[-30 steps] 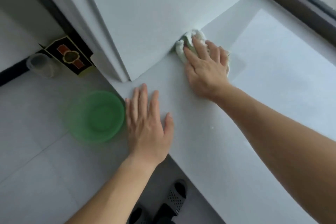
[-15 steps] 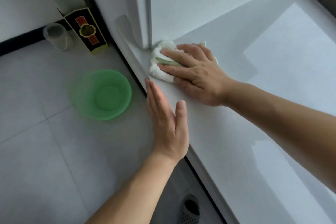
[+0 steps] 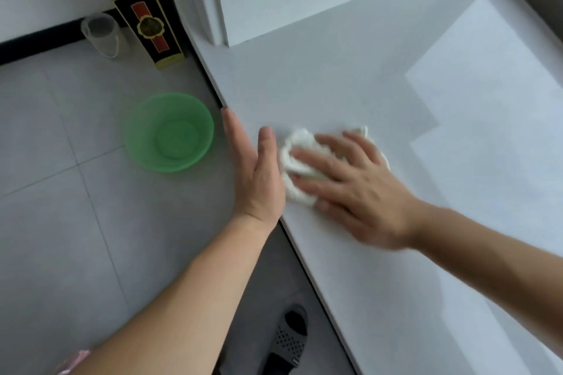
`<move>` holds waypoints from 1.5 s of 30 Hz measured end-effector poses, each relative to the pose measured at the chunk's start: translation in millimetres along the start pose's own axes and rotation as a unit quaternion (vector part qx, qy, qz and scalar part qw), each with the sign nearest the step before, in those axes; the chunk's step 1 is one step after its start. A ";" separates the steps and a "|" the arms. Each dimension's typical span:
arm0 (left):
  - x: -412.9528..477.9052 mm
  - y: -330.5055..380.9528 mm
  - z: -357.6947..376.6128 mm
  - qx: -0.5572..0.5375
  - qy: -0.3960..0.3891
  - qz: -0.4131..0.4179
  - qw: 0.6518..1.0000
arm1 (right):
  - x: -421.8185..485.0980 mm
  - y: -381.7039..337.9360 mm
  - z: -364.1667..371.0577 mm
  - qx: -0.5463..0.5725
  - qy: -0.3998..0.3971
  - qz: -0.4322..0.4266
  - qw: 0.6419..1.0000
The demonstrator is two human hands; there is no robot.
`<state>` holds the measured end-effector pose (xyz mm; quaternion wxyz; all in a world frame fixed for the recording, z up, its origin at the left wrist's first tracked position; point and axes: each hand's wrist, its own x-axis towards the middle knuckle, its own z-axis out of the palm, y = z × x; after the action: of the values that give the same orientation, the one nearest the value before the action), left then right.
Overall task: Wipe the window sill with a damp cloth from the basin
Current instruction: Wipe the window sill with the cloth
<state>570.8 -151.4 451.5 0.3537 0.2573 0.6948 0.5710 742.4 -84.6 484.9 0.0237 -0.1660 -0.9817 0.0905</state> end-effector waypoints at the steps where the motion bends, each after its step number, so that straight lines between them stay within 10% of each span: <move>1: 1.3 0.5 0.4 0.028 -0.004 0.001 1.000 | -21.0 -5.8 -3.0 0.011 -0.014 -0.010 1.000; 4: 9.8 8.8 2.8 0.221 -0.008 0.061 0.973 | -26.4 24.3 -8.6 -0.006 -0.020 0.008 1.000; 9: 39.4 26.2 8.3 0.515 -0.060 0.163 0.840 | 30.1 95.3 -17.4 0.007 0.079 0.354 0.932; 15: 66.1 51.2 44.6 0.584 -0.141 0.233 0.765 | -21.3 79.4 -8.3 0.000 0.052 0.208 0.977; 22: 72.6 53.4 102.6 0.592 -0.263 0.298 0.701 | -25.1 229.6 -47.8 0.017 0.118 0.590 0.799; 27: 62.9 49.0 104.8 0.605 -0.250 0.311 0.689 | -36.7 221.8 -40.0 -0.028 0.076 0.470 0.879; 32: 58.8 48.1 103.0 0.609 -0.248 0.315 0.684 | -53.9 270.9 -59.9 0.006 0.106 0.638 0.763; 37: 63.3 49.7 96.8 0.613 -0.255 0.318 0.677 | -78.0 226.3 -45.9 -0.013 0.059 0.520 0.852; 42: 64.0 48.2 97.2 0.613 -0.250 0.324 0.675 | -89.3 257.2 -59.8 0.009 0.117 0.670 0.733; 45: 64.6 47.7 97.6 0.611 -0.251 0.326 0.676 | -60.6 209.0 -40.5 -0.001 0.106 0.616 0.780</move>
<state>605.3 -32.2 475.8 0.0701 0.7599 0.6461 0.0118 869.8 96.3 484.9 0.0662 -0.7442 -0.6613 0.0669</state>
